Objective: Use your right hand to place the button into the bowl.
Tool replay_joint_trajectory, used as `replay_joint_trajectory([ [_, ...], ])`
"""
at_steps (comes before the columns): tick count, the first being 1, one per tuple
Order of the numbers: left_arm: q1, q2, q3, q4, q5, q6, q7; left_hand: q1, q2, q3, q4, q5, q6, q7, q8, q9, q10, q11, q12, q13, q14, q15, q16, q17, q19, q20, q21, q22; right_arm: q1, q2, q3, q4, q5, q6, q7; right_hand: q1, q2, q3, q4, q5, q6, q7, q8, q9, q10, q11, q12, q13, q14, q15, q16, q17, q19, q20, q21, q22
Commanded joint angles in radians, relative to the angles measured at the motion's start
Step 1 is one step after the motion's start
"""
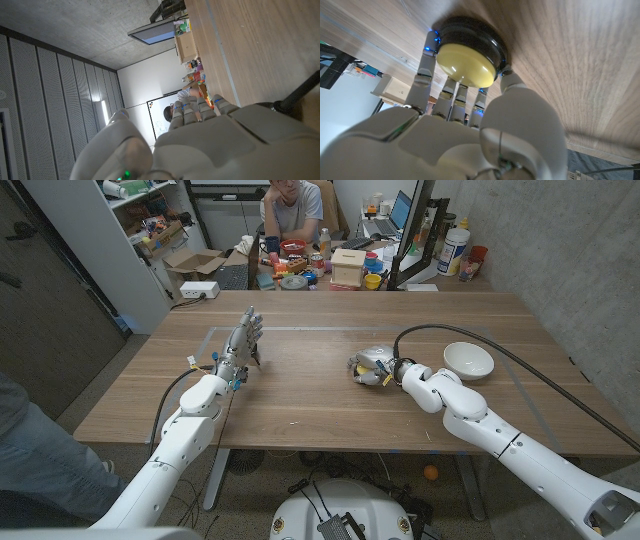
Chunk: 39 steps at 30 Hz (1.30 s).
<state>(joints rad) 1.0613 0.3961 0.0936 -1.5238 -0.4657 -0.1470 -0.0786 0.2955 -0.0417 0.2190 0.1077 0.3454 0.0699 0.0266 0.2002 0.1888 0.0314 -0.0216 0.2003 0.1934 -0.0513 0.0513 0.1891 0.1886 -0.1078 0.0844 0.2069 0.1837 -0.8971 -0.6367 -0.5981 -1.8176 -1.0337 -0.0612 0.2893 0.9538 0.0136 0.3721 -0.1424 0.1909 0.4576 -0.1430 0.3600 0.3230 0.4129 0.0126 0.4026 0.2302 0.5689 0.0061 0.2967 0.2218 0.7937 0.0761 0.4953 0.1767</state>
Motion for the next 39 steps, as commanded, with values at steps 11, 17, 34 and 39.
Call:
replay_joint_trajectory([
  [11, 0.003, 0.011, 0.009, -0.012, 0.003, 0.004, -0.008, 0.001, 0.013, -0.007, 0.003, -0.003, 0.01, -0.003, 0.006, 0.001, 0.003, -0.007, 0.01, 0.001, 0.005, 0.004, 0.005, 0.001, -0.002, 0.008, 0.0, 0.003, -0.037, -0.018, 0.048, -0.093, -0.013, 0.002, -0.016, 0.071, 0.064, 0.017, -0.011, -0.003, 0.009, 0.004, 0.013, 0.016, 0.004, -0.002, 0.0, 0.003, 0.048, -0.059, -0.015, 0.003, 0.125, -0.168, -0.008, 0.003],
  [17, 0.005, 0.014, 0.008, -0.017, 0.003, 0.005, -0.007, 0.001, 0.013, -0.008, 0.003, -0.003, 0.01, -0.003, 0.006, 0.001, 0.002, -0.006, 0.009, 0.002, 0.005, 0.005, 0.005, 0.001, -0.002, 0.007, 0.0, 0.003, -0.045, -0.02, 0.062, -0.117, -0.012, 0.004, -0.019, 0.075, 0.064, 0.016, -0.011, -0.004, 0.02, 0.005, 0.018, 0.022, 0.01, -0.002, 0.002, 0.004, 0.046, -0.055, -0.018, 0.004, 0.12, -0.162, -0.012, 0.003],
  [34, 0.001, 0.019, 0.008, -0.019, 0.003, 0.007, -0.009, 0.002, 0.015, -0.01, 0.003, -0.004, 0.011, -0.003, 0.006, 0.001, 0.001, -0.004, 0.009, 0.002, 0.003, 0.004, 0.004, 0.001, -0.002, 0.008, 0.001, 0.003, -0.037, -0.043, 0.108, -0.176, 0.02, 0.026, 0.036, 0.083, 0.067, 0.016, -0.011, -0.005, 0.024, 0.003, 0.021, 0.031, 0.009, -0.005, 0.001, 0.004, 0.035, -0.055, -0.026, 0.007, 0.101, -0.156, -0.022, 0.004],
  [39, 0.0, 0.017, 0.007, -0.016, 0.001, 0.002, -0.01, 0.002, 0.015, -0.011, 0.003, -0.004, 0.011, -0.003, 0.005, 0.001, 0.002, -0.006, 0.009, 0.002, 0.003, 0.004, 0.004, 0.001, -0.003, 0.007, 0.0, 0.003, -0.032, -0.05, 0.122, -0.192, 0.024, 0.025, 0.054, 0.085, 0.068, 0.016, -0.011, -0.005, 0.027, 0.005, 0.022, 0.033, 0.013, -0.004, 0.002, 0.004, 0.035, -0.053, -0.027, 0.008, 0.101, -0.155, -0.023, 0.004],
])
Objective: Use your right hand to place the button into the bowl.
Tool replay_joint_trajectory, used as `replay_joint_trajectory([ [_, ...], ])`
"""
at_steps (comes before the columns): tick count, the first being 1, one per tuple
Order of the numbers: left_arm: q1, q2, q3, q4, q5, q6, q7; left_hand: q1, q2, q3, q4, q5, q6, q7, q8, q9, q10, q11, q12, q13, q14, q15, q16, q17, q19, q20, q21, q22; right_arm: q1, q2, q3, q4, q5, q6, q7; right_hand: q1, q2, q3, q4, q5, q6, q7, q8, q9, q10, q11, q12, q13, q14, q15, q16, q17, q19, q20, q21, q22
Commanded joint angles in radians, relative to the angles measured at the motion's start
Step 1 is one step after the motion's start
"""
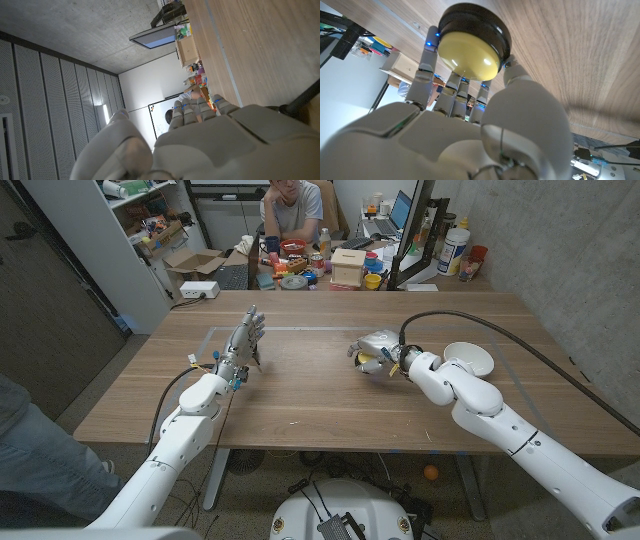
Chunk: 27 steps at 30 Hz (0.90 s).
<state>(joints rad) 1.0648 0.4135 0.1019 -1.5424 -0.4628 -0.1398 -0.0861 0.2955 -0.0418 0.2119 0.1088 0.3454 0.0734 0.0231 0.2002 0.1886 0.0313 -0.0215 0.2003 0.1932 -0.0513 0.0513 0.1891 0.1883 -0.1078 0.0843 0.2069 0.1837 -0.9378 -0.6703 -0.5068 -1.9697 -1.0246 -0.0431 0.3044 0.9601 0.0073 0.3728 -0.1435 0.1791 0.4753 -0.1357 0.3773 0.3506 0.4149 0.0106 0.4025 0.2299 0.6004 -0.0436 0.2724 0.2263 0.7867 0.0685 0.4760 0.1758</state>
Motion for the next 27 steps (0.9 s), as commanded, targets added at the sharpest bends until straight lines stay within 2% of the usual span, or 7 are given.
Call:
replay_joint_trajectory([
  [1, -0.004, -0.001, -0.001, 0.004, -0.002, -0.007, -0.002, 0.002, 0.015, -0.004, 0.002, -0.004, 0.008, 0.001, 0.005, 0.001, 0.001, -0.007, 0.009, 0.002, 0.003, 0.005, 0.004, 0.002, -0.003, 0.007, 0.0, 0.003, 0.01, -0.018, 0.033, -0.043, 0.013, 0.007, 0.041, 0.079, 0.075, 0.015, -0.01, 0.007, 0.011, -0.002, 0.006, 0.006, 0.012, -0.003, 0.002, 0.004, 0.003, -0.003, -0.002, 0.003, 0.108, -0.147, -0.004, 0.005],
  [7, -0.005, -0.003, -0.001, 0.009, -0.003, -0.012, -0.003, 0.003, 0.016, -0.005, 0.001, -0.004, 0.009, 0.001, 0.005, 0.001, 0.0, -0.009, 0.008, 0.002, 0.003, 0.004, 0.004, 0.002, -0.003, 0.008, 0.0, 0.003, 0.013, -0.03, 0.05, -0.062, 0.013, 0.009, 0.056, 0.083, 0.079, 0.014, -0.008, 0.007, 0.017, -0.001, 0.008, 0.012, 0.05, -0.007, 0.018, 0.008, 0.01, -0.009, -0.001, 0.006, 0.109, -0.149, -0.006, 0.005],
  [27, -0.008, -0.01, -0.001, 0.029, -0.011, -0.023, -0.008, 0.004, 0.017, -0.008, 0.001, -0.005, 0.01, 0.001, 0.005, 0.002, 0.003, -0.007, 0.009, 0.002, 0.003, 0.004, 0.004, 0.002, -0.004, 0.008, 0.0, 0.004, 0.036, -0.044, 0.099, -0.087, -0.013, -0.019, 0.1, 0.077, 0.084, 0.009, 0.001, 0.007, 0.016, -0.001, 0.008, 0.022, 0.053, -0.013, 0.023, 0.019, 0.025, -0.013, 0.001, 0.008, 0.11, -0.151, -0.009, 0.006],
])
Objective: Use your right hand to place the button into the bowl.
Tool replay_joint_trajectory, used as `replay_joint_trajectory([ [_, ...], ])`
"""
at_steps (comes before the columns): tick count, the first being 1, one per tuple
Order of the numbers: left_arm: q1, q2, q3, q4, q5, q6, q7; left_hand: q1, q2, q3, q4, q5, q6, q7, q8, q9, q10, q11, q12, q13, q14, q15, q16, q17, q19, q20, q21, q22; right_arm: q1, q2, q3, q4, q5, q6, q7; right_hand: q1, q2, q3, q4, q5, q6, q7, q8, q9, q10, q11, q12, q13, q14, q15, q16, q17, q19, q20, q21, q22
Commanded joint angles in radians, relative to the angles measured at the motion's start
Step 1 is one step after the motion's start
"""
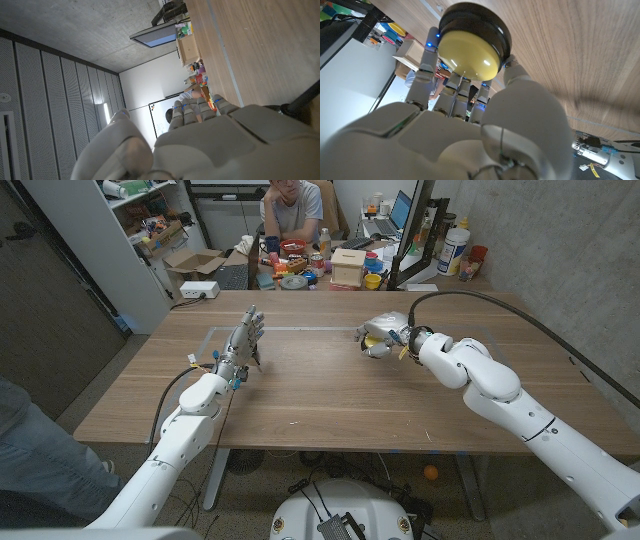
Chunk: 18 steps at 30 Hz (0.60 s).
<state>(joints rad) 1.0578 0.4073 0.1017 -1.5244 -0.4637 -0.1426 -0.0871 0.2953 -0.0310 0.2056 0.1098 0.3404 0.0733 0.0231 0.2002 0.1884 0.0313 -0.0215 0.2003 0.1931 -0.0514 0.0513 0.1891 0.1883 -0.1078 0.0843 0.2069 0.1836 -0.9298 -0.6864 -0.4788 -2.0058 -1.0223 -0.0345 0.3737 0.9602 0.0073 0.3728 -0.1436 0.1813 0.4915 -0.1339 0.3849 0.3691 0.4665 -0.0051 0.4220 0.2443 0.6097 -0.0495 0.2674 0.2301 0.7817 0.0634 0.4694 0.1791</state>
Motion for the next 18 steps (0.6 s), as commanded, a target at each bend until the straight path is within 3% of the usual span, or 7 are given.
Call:
replay_joint_trajectory([
  [1, -0.001, -0.004, -0.001, 0.011, -0.01, -0.021, -0.007, 0.004, 0.007, -0.001, 0.0, 0.0, 0.01, 0.001, 0.005, 0.002, 0.003, -0.007, 0.009, 0.002, 0.003, 0.004, 0.004, 0.002, -0.004, 0.008, 0.0, 0.004, 0.027, -0.028, 0.075, -0.05, -0.016, -0.033, 0.031, 0.077, 0.085, 0.009, 0.001, 0.005, 0.0, -0.002, 0.001, 0.003, 0.001, 0.003, 0.004, 0.005, 0.016, -0.008, 0.007, 0.004, 0.115, -0.145, -0.003, 0.003],
  [6, -0.001, -0.002, -0.003, 0.012, -0.01, -0.018, -0.008, 0.005, 0.007, -0.002, 0.0, -0.001, 0.01, 0.001, 0.005, 0.002, 0.002, -0.014, 0.009, 0.002, 0.003, 0.004, 0.004, 0.002, -0.004, 0.008, 0.0, 0.004, 0.018, -0.03, 0.104, -0.053, -0.021, -0.075, 0.039, 0.075, 0.086, 0.008, 0.003, 0.005, 0.0, -0.001, 0.0, 0.005, 0.002, 0.003, 0.004, 0.007, 0.018, -0.009, 0.007, 0.005, 0.114, -0.145, -0.004, 0.003],
  [18, -0.015, -0.003, 0.005, 0.024, -0.005, -0.01, -0.014, 0.005, 0.008, -0.004, 0.0, -0.001, 0.01, 0.001, 0.004, 0.002, 0.001, -0.006, 0.008, 0.002, 0.003, 0.004, 0.004, 0.002, -0.004, 0.009, 0.001, 0.004, -0.027, -0.057, 0.149, -0.071, -0.013, -0.132, 0.039, 0.074, 0.088, 0.007, 0.004, 0.006, 0.001, -0.002, 0.0, 0.009, 0.0, 0.005, 0.005, 0.011, 0.019, -0.011, 0.005, 0.006, 0.111, -0.143, -0.007, 0.003],
])
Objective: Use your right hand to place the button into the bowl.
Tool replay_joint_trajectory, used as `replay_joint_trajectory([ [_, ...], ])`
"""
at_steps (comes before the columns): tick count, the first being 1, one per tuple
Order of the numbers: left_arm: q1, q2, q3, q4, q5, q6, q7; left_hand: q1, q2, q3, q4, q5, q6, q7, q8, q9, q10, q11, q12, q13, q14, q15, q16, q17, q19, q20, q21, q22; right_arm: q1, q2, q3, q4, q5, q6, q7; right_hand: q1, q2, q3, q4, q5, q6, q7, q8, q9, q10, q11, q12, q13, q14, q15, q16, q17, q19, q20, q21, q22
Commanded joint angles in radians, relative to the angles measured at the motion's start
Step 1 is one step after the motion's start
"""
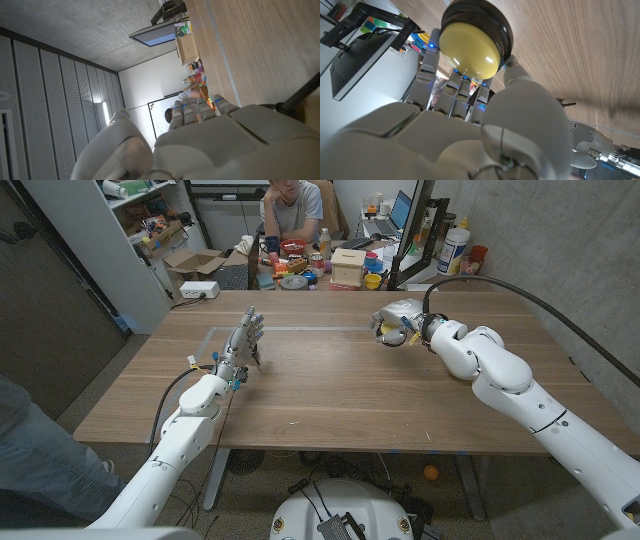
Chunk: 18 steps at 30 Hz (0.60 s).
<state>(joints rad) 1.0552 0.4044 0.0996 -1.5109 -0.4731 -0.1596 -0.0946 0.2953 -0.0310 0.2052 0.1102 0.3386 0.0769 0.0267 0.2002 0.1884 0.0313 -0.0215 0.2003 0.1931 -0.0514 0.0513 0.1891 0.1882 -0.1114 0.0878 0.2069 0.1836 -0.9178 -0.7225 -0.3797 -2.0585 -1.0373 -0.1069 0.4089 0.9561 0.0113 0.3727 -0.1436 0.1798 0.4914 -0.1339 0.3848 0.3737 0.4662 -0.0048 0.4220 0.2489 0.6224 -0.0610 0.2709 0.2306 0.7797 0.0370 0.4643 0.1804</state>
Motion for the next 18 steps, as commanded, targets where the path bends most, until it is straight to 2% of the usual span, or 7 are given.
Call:
replay_joint_trajectory([
  [1, -0.014, -0.001, 0.008, 0.011, 0.005, 0.008, -0.007, 0.005, 0.008, -0.004, -0.001, 0.001, 0.007, -0.003, 0.004, 0.002, 0.001, -0.007, 0.009, 0.002, 0.003, 0.004, 0.004, 0.002, 0.0, 0.005, 0.001, 0.004, -0.045, -0.022, 0.055, -0.023, 0.003, -0.066, 0.003, 0.078, 0.085, 0.007, 0.004, 0.008, 0.001, -0.001, 0.0, 0.005, 0.0, 0.004, 0.005, 0.006, 0.007, 0.001, 0.001, 0.005, 0.112, -0.117, -0.002, 0.002],
  [18, -0.024, 0.005, 0.016, 0.002, 0.016, 0.022, -0.011, 0.006, 0.009, -0.006, -0.001, 0.0, 0.007, -0.003, 0.004, 0.002, 0.002, -0.007, 0.009, 0.002, 0.003, 0.004, 0.004, 0.002, -0.001, 0.005, 0.001, 0.004, -0.1, -0.064, 0.107, -0.038, 0.008, -0.132, -0.001, 0.075, 0.088, 0.005, 0.006, 0.009, -0.002, -0.002, -0.002, 0.01, -0.001, 0.005, 0.005, 0.011, 0.009, -0.005, 0.001, 0.007, 0.11, -0.114, -0.005, 0.003],
])
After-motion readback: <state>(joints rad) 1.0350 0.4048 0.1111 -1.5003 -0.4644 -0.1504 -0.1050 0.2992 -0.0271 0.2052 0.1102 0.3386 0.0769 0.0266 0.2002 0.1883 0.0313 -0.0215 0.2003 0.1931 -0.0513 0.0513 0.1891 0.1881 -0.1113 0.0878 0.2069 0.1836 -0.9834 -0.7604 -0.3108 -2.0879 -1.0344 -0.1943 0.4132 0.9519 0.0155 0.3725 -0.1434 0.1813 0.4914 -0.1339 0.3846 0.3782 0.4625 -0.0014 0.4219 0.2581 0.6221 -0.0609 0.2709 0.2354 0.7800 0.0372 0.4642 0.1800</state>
